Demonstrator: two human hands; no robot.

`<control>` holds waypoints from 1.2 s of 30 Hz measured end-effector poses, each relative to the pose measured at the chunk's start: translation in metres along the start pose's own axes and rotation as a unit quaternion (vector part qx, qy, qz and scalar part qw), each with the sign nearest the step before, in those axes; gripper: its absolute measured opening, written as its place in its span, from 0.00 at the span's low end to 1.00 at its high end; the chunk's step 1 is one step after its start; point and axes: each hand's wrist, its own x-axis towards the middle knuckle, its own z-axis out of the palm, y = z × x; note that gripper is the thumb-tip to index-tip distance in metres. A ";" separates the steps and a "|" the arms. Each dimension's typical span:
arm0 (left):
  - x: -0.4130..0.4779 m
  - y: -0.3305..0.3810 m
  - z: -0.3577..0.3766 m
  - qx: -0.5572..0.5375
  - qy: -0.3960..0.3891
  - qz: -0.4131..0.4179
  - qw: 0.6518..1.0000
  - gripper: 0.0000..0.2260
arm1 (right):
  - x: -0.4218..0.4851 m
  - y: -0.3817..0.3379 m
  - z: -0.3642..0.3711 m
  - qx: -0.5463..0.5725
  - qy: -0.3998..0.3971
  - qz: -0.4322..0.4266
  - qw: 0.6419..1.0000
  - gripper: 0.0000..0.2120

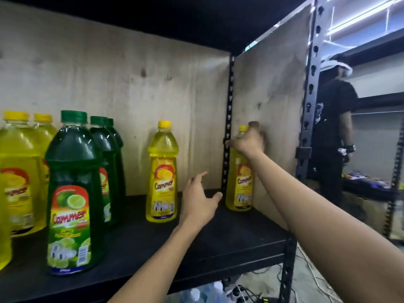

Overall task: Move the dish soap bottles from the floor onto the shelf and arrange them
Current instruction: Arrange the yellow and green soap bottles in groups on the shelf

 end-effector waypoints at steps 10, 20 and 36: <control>0.004 -0.028 0.048 -0.005 -0.104 -0.133 0.986 0.37 | -0.003 0.014 0.005 -0.068 -0.016 -0.055 0.996 0.39; -0.043 0.007 -0.009 -0.007 -0.039 -0.084 0.996 0.40 | -0.087 -0.033 -0.026 -0.030 -0.029 -0.127 0.991 0.30; -0.077 -0.016 -0.143 -0.023 -0.111 -0.113 0.987 0.25 | -0.168 -0.116 0.003 -0.033 -0.076 -0.162 0.983 0.35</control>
